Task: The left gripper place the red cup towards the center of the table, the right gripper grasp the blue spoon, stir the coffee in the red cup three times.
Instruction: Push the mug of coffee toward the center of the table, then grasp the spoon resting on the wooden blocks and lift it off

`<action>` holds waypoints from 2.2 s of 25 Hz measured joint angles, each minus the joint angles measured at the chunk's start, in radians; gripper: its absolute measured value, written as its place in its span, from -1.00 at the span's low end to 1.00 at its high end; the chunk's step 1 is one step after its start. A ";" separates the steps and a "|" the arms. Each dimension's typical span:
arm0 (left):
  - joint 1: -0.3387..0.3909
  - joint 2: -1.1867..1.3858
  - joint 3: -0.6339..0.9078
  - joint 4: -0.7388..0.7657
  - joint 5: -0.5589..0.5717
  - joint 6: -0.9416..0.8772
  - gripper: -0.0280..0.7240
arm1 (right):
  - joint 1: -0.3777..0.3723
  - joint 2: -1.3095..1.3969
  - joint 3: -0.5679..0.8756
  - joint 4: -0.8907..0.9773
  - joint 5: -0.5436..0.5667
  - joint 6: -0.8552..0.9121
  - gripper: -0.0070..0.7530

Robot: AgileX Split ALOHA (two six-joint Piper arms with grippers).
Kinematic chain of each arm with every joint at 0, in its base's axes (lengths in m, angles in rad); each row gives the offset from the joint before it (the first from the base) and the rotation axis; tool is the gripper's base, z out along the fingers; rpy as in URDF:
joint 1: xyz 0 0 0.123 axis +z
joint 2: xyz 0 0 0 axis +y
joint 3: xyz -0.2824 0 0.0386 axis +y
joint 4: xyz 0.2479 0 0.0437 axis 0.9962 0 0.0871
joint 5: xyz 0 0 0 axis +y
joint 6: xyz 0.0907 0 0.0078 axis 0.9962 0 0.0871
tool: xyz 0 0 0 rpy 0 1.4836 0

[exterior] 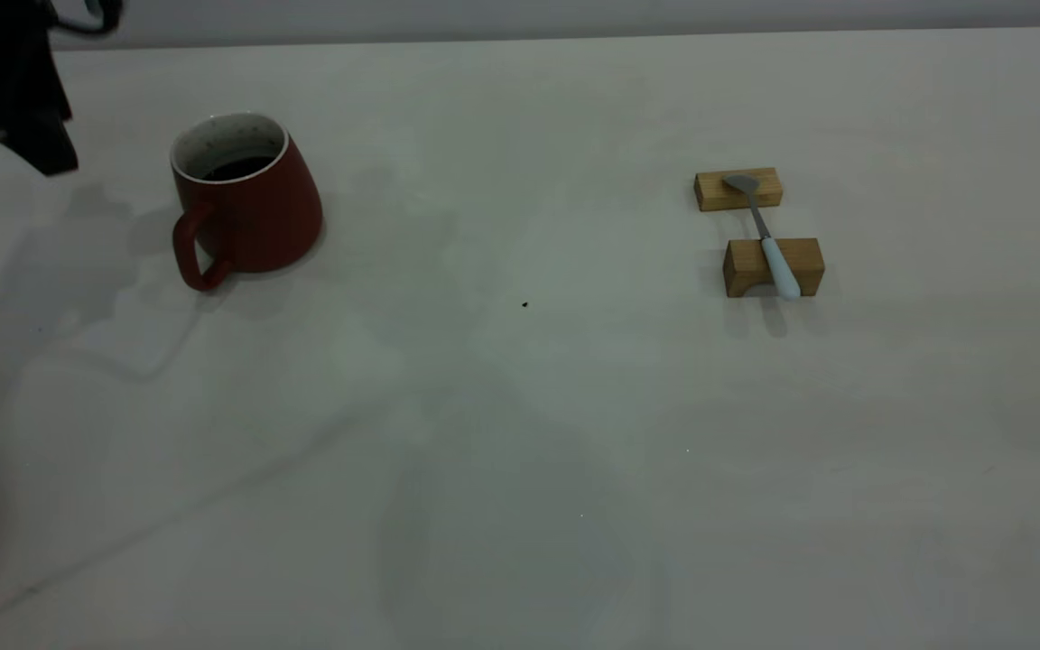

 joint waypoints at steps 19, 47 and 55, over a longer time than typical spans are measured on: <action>-0.006 0.153 -0.019 -0.496 -0.112 0.662 0.54 | 0.000 0.000 0.000 0.000 0.000 0.000 -0.36; -0.294 0.181 -0.019 -0.778 -0.211 0.665 0.54 | 0.000 0.000 0.000 0.000 0.000 0.000 -0.36; -0.229 -0.070 -0.019 -0.396 0.016 0.098 0.54 | 0.000 0.000 0.000 0.000 0.000 0.000 -0.36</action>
